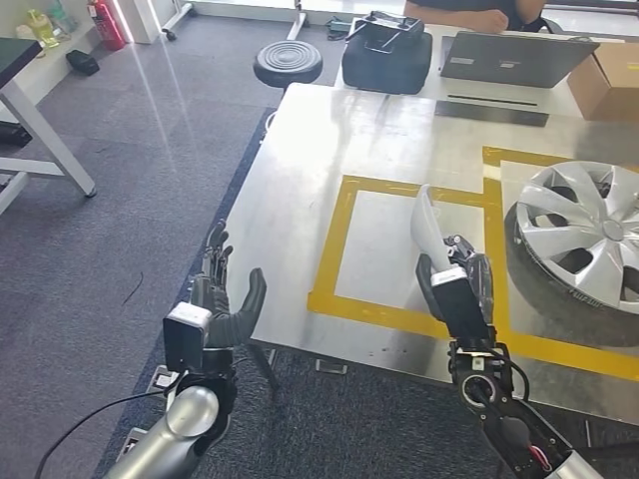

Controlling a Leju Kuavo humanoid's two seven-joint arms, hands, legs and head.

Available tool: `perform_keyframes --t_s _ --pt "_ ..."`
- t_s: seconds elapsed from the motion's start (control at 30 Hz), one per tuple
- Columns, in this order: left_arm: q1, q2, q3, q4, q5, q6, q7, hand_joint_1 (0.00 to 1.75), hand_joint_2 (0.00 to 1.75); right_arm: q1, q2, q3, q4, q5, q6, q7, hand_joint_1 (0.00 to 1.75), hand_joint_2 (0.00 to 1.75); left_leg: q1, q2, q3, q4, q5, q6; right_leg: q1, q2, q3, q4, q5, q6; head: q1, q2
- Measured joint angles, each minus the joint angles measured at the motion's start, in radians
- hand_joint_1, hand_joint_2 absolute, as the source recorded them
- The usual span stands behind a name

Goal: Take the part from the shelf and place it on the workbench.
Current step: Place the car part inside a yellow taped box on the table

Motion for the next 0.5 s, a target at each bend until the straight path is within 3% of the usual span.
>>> perform_keyframes --t_s 0.5 --pt "-0.031 -0.024 -0.016 0.039 0.037 -0.043 -0.051 0.0 1.75 -0.144 0.056 0.027 0.317 0.065 0.067 -0.048 1.75 1.75 0.0 0.0 0.0 0.0 0.0 0.0 -0.001 0.0 0.0 0.0 0.0 0.0 -0.009 0.0"
